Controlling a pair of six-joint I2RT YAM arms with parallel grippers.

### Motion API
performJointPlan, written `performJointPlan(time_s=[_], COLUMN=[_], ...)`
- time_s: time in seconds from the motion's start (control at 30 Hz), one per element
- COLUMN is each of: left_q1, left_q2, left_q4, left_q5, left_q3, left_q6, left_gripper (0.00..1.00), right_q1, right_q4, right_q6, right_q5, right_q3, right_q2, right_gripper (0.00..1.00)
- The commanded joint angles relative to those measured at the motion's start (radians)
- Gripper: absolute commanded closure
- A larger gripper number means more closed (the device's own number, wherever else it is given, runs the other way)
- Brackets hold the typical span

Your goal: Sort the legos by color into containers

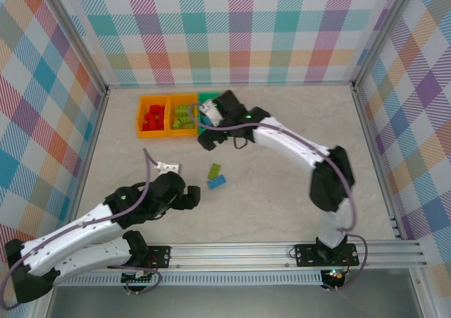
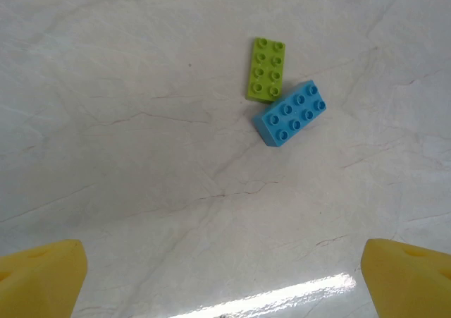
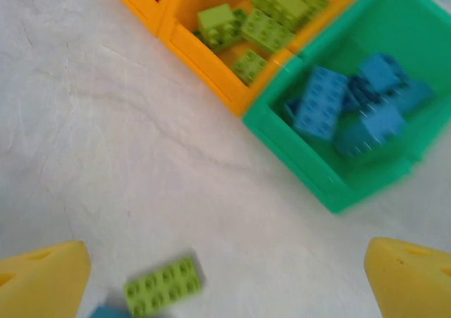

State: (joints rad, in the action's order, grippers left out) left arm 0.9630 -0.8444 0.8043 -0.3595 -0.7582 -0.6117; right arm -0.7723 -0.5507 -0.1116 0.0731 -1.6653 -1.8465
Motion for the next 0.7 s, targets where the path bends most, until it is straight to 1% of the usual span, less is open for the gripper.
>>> performJointPlan(time_s=[0.0,0.07,0.13,0.23,0.37,0.47,0.57,0.67], left_q1=[-0.04,-0.091,-0.141,-0.181,-0.233,-0.249,-0.26,-0.265], left_q2=[-0.154,-0.272,-0.398,-0.572,-0.776,-0.9,-1.007,-1.079], left_q4=[-0.116,-0.152,-0.174,-0.203,-0.249,-0.284,-0.276,-0.265], left_q5=[0.06,0.112,0.139,0.154,0.177,0.155,0.155,0.15], left_q3=[-0.04,-0.076,-0.131,-0.232,-0.365,-0.438,-0.512,-0.551], left_q6=[0.055,0.074,0.085,0.122,0.154,0.152,0.147,0.146], left_gripper=[0.01,0.03,0.05,0.07,0.12,0.17,0.25,0.31], right_q1=[0.014,0.015,0.015,0.016,0.016,0.016,0.016,0.016], right_q4=[0.135,0.156,0.171,0.163,0.189,0.177,0.158,0.17], right_q6=[0.112,0.173,0.237,0.321,0.397,0.417,0.416,0.403], right_q5=[-0.004,0.007,0.007,-0.026,-0.089,-0.091,-0.087,-0.095], right_q3=[0.191,0.328,0.463,0.605,0.74,0.783,0.794,0.804], right_q2=[0.176,0.287,0.406,0.55,0.7,0.749,0.762,0.772], right_gripper=[0.0,0.0,0.0,0.0,0.0,0.0,0.0,0.0])
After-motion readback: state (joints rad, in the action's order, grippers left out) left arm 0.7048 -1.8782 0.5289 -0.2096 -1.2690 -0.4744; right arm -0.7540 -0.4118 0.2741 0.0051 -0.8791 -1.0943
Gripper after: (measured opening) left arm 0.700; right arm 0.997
